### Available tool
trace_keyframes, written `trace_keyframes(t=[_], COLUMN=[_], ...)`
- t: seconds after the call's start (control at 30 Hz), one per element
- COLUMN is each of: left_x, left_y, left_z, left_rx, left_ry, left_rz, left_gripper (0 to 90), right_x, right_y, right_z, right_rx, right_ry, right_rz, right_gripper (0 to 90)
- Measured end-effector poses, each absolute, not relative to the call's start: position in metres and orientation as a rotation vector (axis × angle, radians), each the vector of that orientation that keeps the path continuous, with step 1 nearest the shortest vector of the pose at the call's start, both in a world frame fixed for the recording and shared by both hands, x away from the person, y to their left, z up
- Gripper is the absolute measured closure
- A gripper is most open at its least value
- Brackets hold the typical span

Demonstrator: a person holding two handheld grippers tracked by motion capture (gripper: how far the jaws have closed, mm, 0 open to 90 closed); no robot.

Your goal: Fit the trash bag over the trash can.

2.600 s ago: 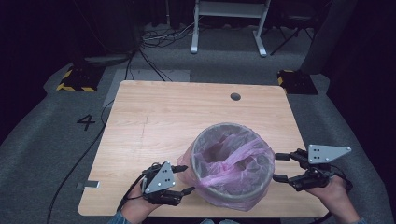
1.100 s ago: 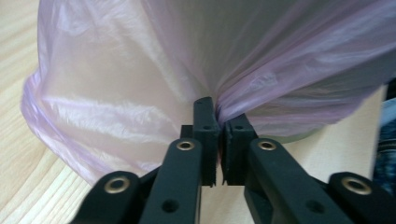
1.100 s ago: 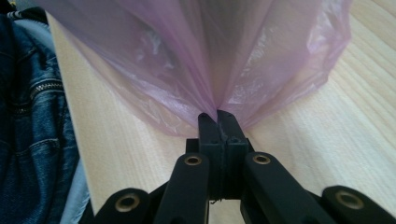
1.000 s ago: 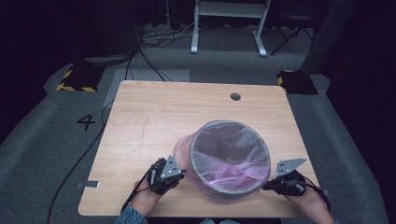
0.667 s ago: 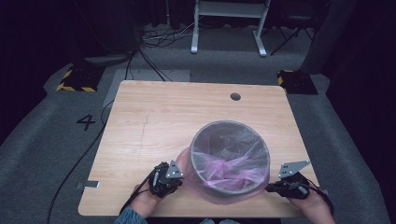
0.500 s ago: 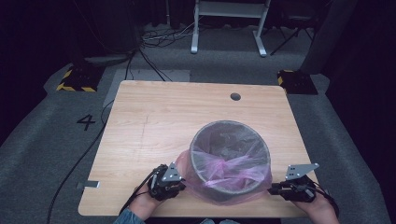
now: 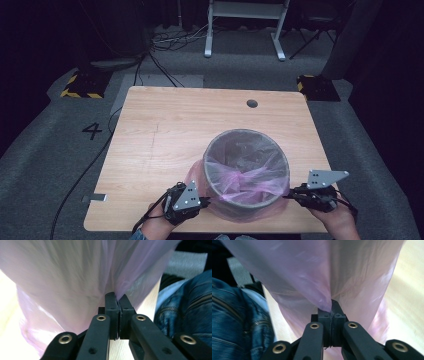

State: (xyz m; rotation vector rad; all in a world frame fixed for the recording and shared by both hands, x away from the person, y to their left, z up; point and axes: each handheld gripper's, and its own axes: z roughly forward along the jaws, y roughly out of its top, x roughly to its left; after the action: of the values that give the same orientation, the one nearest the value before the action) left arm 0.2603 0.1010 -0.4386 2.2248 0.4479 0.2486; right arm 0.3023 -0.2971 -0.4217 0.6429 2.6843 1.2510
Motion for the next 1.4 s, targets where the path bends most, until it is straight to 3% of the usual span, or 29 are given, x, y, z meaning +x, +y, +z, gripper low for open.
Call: trace_keyframes(t=[0.2,0.43,0.5,0.57,0.6,0.67,0.77,0.83,1.03,1.17,1.27,1.4], left_x=[0.273,0.279,0.277,0.272,0.271,0.27,0.274,0.279,0.307,0.323,0.324,0.308], left_y=[0.094,0.103,0.107,0.115,0.119,0.126,0.134,0.136,0.149,0.161,0.166,0.156], left_z=[-0.459,-0.471,-0.469,-0.463,-0.459,-0.452,-0.445,-0.444,-0.446,-0.448,-0.448,-0.443], left_rx=[2.354,2.383,2.352,2.275,2.244,2.185,2.122,2.139,2.177,2.155,2.101,2.113], left_ry=[0.484,0.555,0.544,0.503,0.509,0.518,0.552,0.585,0.718,0.856,0.912,0.708], left_rz=[0.27,0.181,0.179,0.17,0.18,0.204,0.233,0.269,0.355,0.416,0.421,0.317], left_gripper=[89.3,89.3,89.2,89.2,89.1,89.2,89.3,89.4,89.5,89.2,78.3,52.8], right_x=[0.315,0.311,0.308,0.304,0.301,0.296,0.294,0.297,0.299,0.282,0.282,0.295], right_y=[-0.292,-0.282,-0.284,-0.289,-0.292,-0.297,-0.295,-0.292,-0.282,-0.271,-0.287,-0.308], right_z=[-0.457,-0.473,-0.471,-0.463,-0.457,-0.445,-0.431,-0.427,-0.447,-0.455,-0.44,-0.42], right_rx=[0.723,0.728,0.729,0.719,0.682,0.612,0.557,0.594,0.694,0.547,0.551,0.644], right_ry=[2.78,2.86,2.853,2.8,2.762,2.71,2.7,2.698,2.805,2.936,2.814,2.661], right_rz=[1.121,1.032,1.038,1.123,1.185,1.289,1.341,1.336,1.237,1.273,1.365,1.359], right_gripper=[89.2,86.3,77.2,56.2,53.2,55.9,80.8,89.0,88.6,68.2,58.5,51.3])
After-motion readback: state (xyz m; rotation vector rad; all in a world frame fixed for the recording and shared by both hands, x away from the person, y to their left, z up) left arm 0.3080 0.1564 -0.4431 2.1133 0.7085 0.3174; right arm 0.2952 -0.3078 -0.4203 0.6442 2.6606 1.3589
